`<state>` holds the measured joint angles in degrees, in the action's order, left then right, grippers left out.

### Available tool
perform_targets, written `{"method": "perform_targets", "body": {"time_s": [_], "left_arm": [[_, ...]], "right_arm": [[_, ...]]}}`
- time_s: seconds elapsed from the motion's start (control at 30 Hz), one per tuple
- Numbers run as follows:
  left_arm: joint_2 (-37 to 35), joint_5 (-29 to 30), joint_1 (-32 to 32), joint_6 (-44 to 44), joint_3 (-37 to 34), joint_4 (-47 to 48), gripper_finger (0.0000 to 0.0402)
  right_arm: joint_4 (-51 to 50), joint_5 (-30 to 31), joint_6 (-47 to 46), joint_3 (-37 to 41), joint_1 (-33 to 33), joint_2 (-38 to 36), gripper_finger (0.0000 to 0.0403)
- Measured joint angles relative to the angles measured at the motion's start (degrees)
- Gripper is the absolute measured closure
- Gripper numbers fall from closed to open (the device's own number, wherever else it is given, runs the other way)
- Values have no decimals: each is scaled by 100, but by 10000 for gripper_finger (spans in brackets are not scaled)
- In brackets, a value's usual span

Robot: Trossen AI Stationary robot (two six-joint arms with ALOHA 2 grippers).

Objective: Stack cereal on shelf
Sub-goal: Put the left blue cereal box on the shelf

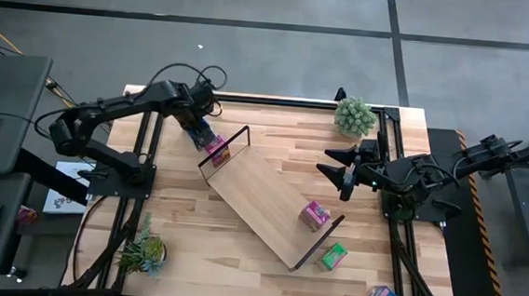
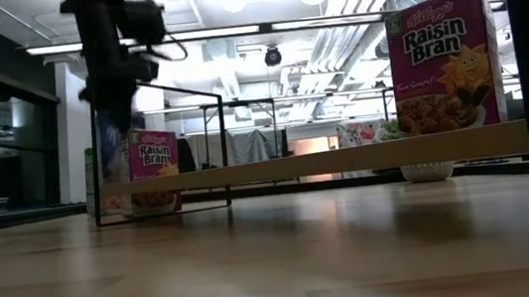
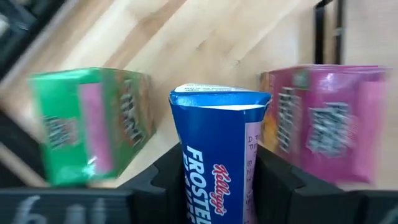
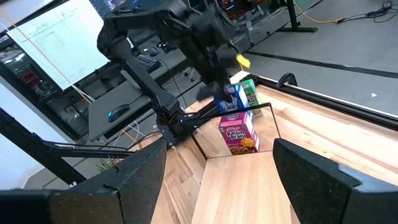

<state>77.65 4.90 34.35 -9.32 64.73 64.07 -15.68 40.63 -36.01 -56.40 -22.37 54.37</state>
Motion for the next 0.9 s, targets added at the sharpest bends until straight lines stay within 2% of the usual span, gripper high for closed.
{"method": "perform_targets", "body": {"time_s": [0.13, 0.3, 0.47, 0.57, 0.7, 0.9], "left_arm": [[-149, 255, 0, -1, 1050, 738, 274], [-199, 719, 0, -72, 2705, 1397, 275], [-125, 422, -307, -7, 4165, 1386, 275], [72, 164, -968, 91, 4659, 1403, 275], [470, 42, -2263, 315, 4834, 1410, 275], [1232, -775, -3872, 1631, 4828, 1422, 275]], "right_arm": [[0, 10, 0, 0, 0, 0, 114], [0, 10, 0, 0, 0, 0, 114], [0, 16, 0, 0, 0, 0, 114], [1, 24, 38, 0, 0, 0, 114], [0, 24, 46, 0, 0, 0, 114], [0, 23, 53, 0, 0, 0, 114]]}}
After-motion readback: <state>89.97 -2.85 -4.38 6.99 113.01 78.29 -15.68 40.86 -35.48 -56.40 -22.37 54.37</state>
